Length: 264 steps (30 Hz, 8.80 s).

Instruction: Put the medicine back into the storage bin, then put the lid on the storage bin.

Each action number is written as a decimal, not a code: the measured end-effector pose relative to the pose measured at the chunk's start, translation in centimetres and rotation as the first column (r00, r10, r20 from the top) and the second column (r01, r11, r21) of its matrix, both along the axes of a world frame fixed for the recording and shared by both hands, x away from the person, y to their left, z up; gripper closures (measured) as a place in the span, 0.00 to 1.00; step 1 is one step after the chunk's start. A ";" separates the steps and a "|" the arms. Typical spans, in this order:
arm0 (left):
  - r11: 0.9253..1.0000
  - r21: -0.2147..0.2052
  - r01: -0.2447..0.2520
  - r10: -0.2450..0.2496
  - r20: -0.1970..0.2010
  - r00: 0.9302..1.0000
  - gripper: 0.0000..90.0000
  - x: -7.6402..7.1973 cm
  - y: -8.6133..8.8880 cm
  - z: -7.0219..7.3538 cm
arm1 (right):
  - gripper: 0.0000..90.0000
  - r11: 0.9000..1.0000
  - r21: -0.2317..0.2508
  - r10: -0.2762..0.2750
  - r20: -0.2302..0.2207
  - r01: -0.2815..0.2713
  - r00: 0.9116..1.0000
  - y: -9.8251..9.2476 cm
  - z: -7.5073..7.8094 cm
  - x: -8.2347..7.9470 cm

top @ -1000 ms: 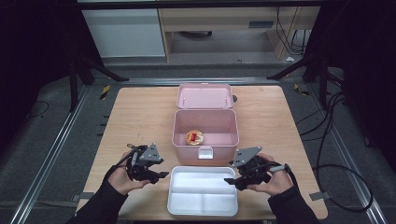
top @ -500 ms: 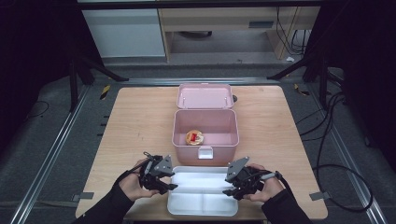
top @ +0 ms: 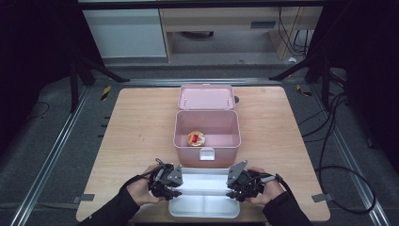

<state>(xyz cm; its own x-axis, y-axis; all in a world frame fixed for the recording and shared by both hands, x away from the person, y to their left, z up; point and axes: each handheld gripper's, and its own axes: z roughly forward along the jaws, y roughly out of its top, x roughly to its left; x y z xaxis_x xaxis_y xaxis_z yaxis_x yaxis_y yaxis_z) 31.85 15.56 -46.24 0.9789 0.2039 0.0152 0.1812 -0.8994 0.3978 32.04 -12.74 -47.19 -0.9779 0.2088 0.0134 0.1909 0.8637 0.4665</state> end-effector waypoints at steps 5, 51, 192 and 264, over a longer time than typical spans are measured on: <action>0.999 0.029 0.012 -0.011 -0.022 1.000 0.86 0.2 -0.4 -0.3 | 0.82 1.000 -0.015 0.011 -0.003 -0.011 1.000 0.2 -0.2 0.2; 0.982 0.011 0.187 -0.187 -0.033 0.982 0.98 -0.8 0.3 6.6 | 0.98 0.994 -0.002 0.113 -0.028 -0.113 0.993 0.9 5.9 -1.4; 0.694 -0.463 -0.552 0.641 0.046 0.767 0.36 24.5 3.3 10.1 | 0.39 0.653 0.427 -0.733 0.146 0.626 0.665 -3.8 11.1 22.2; 0.671 -0.380 -0.637 0.661 -0.083 0.746 0.55 27.4 1.7 5.9 | 0.55 0.584 0.379 -0.761 -0.053 0.718 0.646 -1.6 5.8 26.8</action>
